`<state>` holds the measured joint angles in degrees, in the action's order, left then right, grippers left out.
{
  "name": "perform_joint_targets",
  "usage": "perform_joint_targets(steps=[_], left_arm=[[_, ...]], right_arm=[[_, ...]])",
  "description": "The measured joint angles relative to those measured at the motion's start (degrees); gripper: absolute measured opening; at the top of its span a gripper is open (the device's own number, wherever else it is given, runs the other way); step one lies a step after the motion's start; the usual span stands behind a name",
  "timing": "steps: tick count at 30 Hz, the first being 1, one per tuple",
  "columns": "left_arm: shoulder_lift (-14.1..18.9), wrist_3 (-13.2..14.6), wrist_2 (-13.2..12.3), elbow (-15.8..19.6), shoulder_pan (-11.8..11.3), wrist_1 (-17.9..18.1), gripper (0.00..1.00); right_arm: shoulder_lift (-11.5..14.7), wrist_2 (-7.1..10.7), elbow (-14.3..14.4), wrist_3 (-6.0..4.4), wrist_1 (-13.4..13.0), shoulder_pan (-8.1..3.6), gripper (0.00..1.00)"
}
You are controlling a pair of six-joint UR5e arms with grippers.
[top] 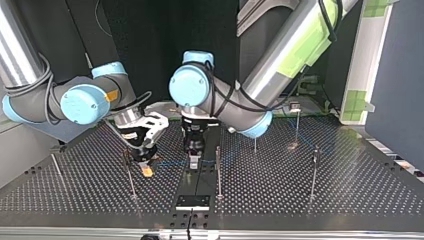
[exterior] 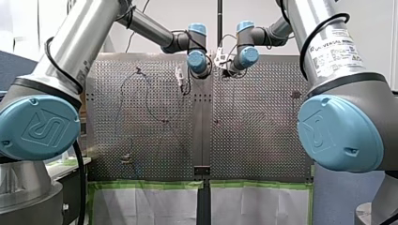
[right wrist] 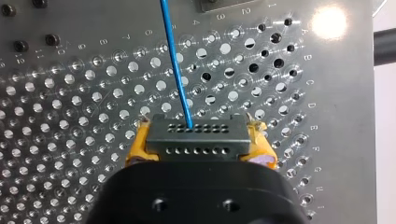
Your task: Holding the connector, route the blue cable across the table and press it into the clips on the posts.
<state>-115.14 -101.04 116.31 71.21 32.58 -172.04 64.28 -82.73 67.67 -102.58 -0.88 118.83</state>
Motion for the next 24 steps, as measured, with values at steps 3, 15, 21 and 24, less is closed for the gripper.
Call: perform_joint_targets(steps=[3,15,21,24], left_arm=[[-0.5,0.1,0.9,-0.9,-0.1,0.6,1.0],[-0.8,0.2,1.7,-1.2,-0.4,0.5,0.75],[-0.7,0.5,1.8,-1.2,-0.4,0.5,0.27],[-0.8,0.5,1.9,-1.2,-0.4,0.3,0.0]], right_arm=[[0.0,0.01,0.0,-0.01,0.0,0.0,0.0],[0.0,0.04,0.0,-0.09,0.0,-0.03,0.0],[0.0,0.09,0.0,-0.22,0.1,0.18,0.0],[0.0,0.1,0.0,-0.25,0.3,0.33,0.0]])
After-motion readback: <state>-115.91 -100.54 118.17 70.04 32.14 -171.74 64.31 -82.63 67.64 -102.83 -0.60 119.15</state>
